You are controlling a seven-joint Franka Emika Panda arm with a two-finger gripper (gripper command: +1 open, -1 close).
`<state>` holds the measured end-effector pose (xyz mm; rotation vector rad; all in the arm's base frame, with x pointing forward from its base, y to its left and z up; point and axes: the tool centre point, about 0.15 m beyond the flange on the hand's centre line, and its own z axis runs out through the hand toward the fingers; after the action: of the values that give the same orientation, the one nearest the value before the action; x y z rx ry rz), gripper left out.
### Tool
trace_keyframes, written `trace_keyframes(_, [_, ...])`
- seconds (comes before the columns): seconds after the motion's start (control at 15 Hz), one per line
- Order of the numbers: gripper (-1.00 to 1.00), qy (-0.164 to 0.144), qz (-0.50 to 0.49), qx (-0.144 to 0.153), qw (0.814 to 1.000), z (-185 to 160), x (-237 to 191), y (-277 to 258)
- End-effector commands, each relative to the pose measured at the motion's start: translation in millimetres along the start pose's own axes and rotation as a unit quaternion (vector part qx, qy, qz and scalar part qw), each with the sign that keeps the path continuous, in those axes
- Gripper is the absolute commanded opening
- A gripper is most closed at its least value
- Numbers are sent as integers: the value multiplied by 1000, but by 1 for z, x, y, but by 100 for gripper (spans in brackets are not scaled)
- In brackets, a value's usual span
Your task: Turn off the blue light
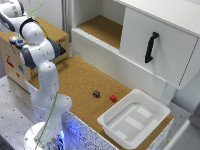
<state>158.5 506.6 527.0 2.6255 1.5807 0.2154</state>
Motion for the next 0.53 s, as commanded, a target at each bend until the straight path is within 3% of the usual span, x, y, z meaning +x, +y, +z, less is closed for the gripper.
trace_keyframes(0.0, [100, 13, 15, -30, 999, -32, -5, 13])
trace_keyframes(0.2, [100, 44, 49, -24, 998, -31, -4, 21])
trace_keyframes(0.47, [100, 44, 49, -24, 998, -31, -4, 21])
